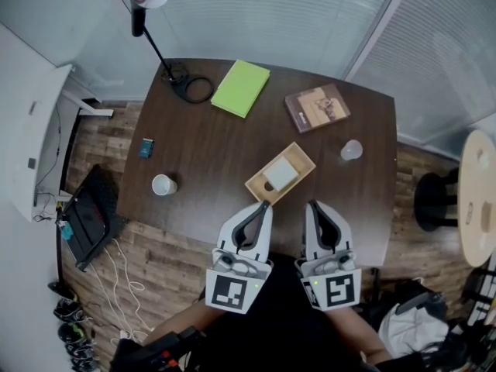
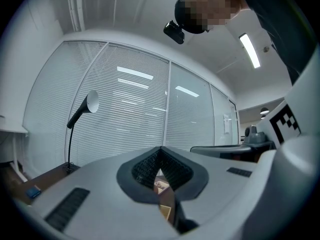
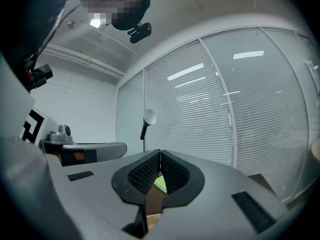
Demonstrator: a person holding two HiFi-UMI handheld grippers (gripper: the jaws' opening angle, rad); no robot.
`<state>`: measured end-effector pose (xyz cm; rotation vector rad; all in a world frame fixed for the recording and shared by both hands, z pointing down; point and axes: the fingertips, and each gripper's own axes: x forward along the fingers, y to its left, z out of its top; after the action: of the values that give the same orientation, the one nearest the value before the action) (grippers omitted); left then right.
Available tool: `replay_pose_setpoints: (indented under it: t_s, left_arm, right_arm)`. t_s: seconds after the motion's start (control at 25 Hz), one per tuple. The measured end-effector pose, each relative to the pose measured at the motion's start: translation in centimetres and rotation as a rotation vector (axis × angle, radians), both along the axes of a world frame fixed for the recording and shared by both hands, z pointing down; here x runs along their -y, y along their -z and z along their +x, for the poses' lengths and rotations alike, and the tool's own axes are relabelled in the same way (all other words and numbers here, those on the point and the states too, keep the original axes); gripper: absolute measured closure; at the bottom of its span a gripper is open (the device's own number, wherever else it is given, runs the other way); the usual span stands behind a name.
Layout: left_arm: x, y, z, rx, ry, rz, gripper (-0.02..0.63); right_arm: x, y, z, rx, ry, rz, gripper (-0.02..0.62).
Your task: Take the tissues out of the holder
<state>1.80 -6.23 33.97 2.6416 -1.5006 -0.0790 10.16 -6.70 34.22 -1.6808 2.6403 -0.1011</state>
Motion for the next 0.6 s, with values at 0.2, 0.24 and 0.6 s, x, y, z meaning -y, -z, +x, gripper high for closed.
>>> replay_pose_setpoints:
  t_s: [0.2,0.24,0.6]
  left_arm:
    - [0.5,-0.3,1.2,-0.004,0.016,-0.016,0.607]
    - [0.6,-0.5,1.3,-0.004,0.022,-0.023,0.607]
    - [0.5,-1.0,-0.6,0.027,0.120,-0.037,0.607]
  right_arm:
    - [0.7,-0.7,0.9,0.008,0.026,-0.012,0.584]
    - [0.7,-0.9,1.0,0.008,0.032,-0.016,0.584]
    - [1.2,-2.8,1.7,0.003,0.076,-0.044,0.584]
